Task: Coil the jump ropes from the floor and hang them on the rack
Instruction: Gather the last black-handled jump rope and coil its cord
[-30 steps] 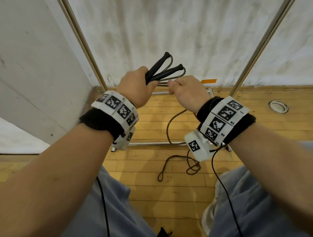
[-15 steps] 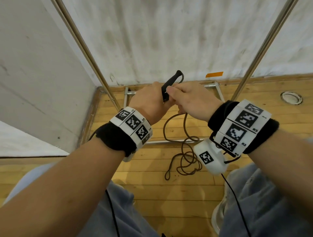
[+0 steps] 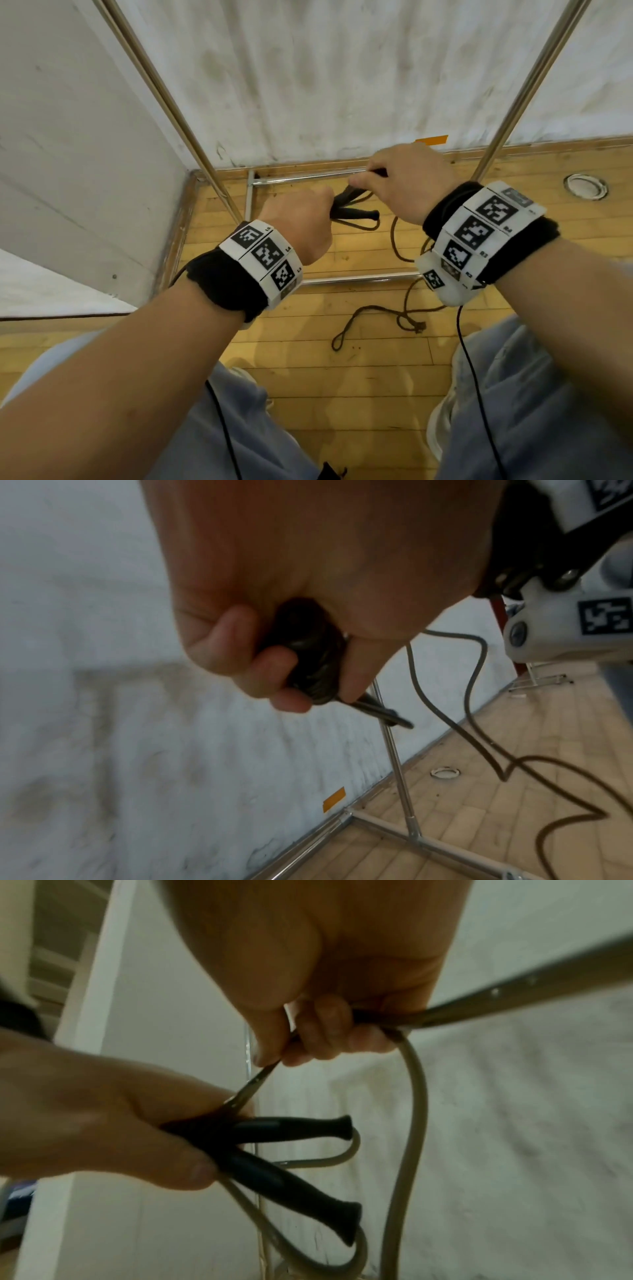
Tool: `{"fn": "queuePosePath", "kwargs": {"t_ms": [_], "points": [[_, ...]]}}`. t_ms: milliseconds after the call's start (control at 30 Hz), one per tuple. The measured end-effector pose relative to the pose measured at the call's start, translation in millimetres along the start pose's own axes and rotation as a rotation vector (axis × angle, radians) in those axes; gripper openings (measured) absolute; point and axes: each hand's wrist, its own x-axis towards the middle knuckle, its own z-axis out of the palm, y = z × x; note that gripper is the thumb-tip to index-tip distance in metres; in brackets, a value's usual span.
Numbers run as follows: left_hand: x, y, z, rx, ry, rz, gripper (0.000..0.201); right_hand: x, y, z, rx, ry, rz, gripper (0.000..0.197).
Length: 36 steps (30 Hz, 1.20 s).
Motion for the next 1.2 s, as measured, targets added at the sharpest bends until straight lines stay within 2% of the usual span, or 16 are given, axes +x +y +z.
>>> {"fn": "queuePosePath", "kwargs": {"t_ms": [200,333,400,500,567,600,667,767,833,900,1033,1100,1200], "points": [[-9,-5,-17,-0.120,-0.021,0.192,0.012,8,16,-10,0.148,-0.026,-0.003,0.050],[-17,-7,-32,-0.431,-0.028,0.235,0.011,10,21,-17,0.360,-0.089,-0.012,0.050],[-20,-7,-39,-0.588,-0.006,0.234,0.017,10,23,-20,0.503,-0.089,0.008,0.050],[-23,-3,-46,-0.800,0.030,0.209,0.013,11,22,-13,0.713,-0.111,0.074,0.028],[-22,-3,-49,-0.942,0.069,0.146,0.006,11,15,0,0.794,-0.133,0.162,0.020],[-21,-4,-51,-1.011,0.087,0.107,0.009,9,9,6,0.844,-0.155,0.196,0.019],[-18,-5,-54,-1.124,0.102,0.038,0.019,1,-4,18,0.972,-0.162,0.202,0.034],[-12,-4,-56,-1.235,0.140,-0.046,0.025,-8,-24,28,1.084,-0.065,0.184,0.045],[-9,-2,-57,-1.283,0.167,-0.072,0.022,-10,-34,30,1.106,0.025,0.209,0.050],[-5,0,-59,-1.325,0.196,-0.082,0.017,-9,-43,31,1.105,0.115,0.262,0.052],[0,5,-60,-1.293,0.249,-0.091,0.016,-2,-54,30,1.137,0.198,0.339,0.052],[1,6,-61,-1.260,0.281,-0.091,0.014,0,-54,30,0.996,0.285,0.303,0.050],[3,5,-62,-1.222,0.340,-0.128,0.015,-2,-56,34,0.908,0.338,0.229,0.027]]}}
